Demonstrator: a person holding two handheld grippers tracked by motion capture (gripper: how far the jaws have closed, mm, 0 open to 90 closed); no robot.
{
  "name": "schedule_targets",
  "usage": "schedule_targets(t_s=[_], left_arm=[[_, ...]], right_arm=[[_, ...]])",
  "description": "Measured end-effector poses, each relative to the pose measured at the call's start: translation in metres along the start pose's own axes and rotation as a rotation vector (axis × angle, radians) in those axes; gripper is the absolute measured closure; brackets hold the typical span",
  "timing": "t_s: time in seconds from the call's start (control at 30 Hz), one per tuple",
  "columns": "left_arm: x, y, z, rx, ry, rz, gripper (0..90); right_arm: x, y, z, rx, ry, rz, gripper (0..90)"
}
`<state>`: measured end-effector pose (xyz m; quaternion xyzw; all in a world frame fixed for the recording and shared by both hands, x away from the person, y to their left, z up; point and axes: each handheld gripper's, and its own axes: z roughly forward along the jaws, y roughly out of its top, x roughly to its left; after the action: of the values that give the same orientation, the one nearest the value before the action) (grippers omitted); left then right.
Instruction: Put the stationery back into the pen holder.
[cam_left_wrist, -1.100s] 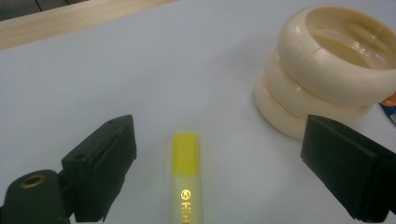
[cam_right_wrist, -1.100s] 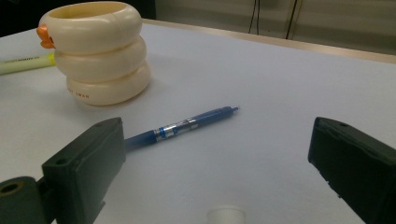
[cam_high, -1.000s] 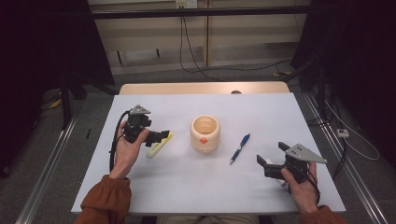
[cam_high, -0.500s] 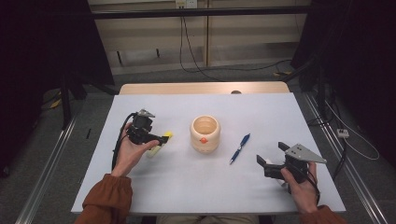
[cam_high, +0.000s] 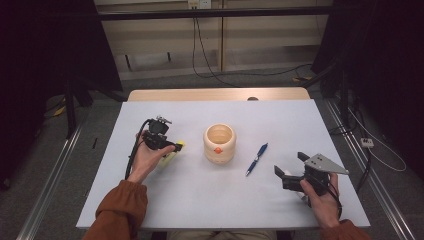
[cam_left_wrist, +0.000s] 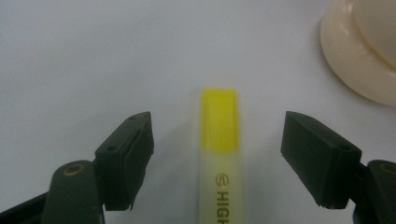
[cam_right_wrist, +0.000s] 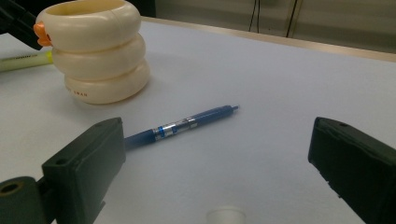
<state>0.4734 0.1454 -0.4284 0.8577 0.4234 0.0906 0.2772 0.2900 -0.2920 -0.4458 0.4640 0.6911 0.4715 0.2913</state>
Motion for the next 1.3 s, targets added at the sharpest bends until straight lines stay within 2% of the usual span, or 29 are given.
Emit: schedule_targets(t_s=[0.1, 0.17, 0.23, 0.33, 0.53, 0.6, 0.77, 0.83, 1.0, 1.07, 1.27, 1.3], left_arm=[[0.001, -0.001, 0.006, 0.010, -0.009, -0.012, 31.7], [0.001, -0.002, 0.010, 0.040, -0.001, -0.011, 34.7], [0.000, -0.002, 0.011, 0.037, 0.000, -0.012, 35.0], [-0.001, -0.001, 0.011, 0.045, 0.010, -0.005, 41.1], [-0.003, -0.002, 0.013, 0.061, 0.006, 0.018, 50.3], [-0.003, -0.002, 0.013, 0.059, 0.014, 0.025, 50.9], [-0.006, -0.003, 0.018, 0.081, 0.000, 0.033, 52.7], [-0.008, -0.002, 0.019, 0.090, 0.018, 0.044, 53.2], [-0.007, -0.001, 0.019, 0.099, 0.018, 0.031, 55.1], [-0.008, 0.001, 0.020, 0.116, 0.029, 0.051, 55.7], [-0.006, 0.003, 0.020, 0.137, 0.009, 0.053, 57.9], [-0.005, 0.003, 0.020, 0.130, 0.005, 0.043, 58.4]], right_arm=[[0.000, 0.000, -0.001, -0.002, 0.002, -0.003, 3.9], [0.000, 0.000, -0.001, -0.002, 0.002, 0.000, 3.8], [0.000, 0.000, -0.001, 0.000, 0.003, -0.003, 3.8], [0.001, 0.000, -0.001, -0.001, 0.002, 0.001, 3.8], [0.001, 0.000, -0.001, 0.000, 0.000, -0.005, 3.8], [0.001, 0.000, -0.001, 0.001, 0.000, -0.005, 3.8], [0.000, 0.000, -0.001, -0.001, 0.004, -0.005, 3.8], [0.001, 0.000, -0.001, 0.001, 0.003, -0.004, 3.8], [0.000, 0.000, 0.000, 0.000, 0.005, -0.001, 3.7], [0.000, 0.000, 0.000, 0.003, 0.002, 0.004, 3.7], [0.001, -0.001, 0.001, 0.007, 0.004, 0.001, 3.6], [0.000, -0.001, 0.001, 0.007, 0.005, 0.002, 3.7]])
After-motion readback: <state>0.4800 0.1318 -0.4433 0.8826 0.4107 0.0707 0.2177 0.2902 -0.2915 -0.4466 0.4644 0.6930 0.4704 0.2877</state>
